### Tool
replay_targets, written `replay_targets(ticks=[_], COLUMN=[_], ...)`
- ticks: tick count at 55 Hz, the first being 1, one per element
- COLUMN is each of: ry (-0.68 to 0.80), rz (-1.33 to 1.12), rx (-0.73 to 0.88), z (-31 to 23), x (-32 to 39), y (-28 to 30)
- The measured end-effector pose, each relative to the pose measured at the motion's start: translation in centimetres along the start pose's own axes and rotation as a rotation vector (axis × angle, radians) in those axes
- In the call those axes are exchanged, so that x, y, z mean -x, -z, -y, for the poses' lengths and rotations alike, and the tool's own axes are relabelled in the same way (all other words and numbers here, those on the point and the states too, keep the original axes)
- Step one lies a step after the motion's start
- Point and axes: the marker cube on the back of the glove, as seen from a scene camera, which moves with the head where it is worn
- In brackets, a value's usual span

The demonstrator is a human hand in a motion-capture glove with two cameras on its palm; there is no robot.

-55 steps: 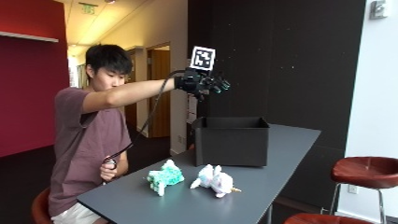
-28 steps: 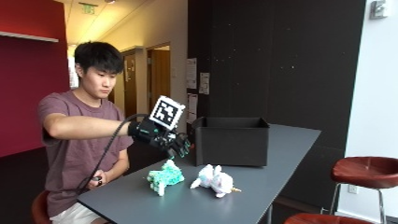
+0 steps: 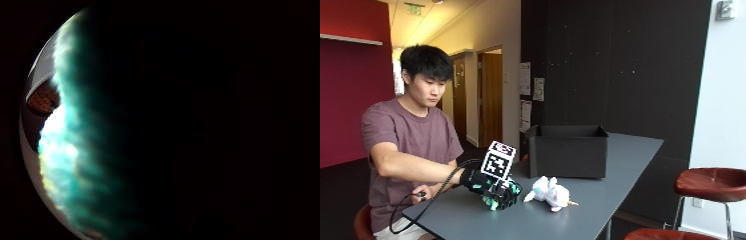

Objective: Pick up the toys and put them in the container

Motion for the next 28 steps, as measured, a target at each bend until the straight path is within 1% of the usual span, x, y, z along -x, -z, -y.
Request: replay_targets(ticks=[4,10,16,23,28], ry=[-0.009,0.011,0.019,0.021,0.016], rz=[0.017,0.032,0.051,0.142,0.143], rx=[-0.047,-0.036,0.036,0.136,0.198], z=[0.4,0.8,1.2,1.9,2.2], x=[0.0,0.4,0.6,0.9,1.5], y=[-0.1,0.1,0.4,0.6,0.6])
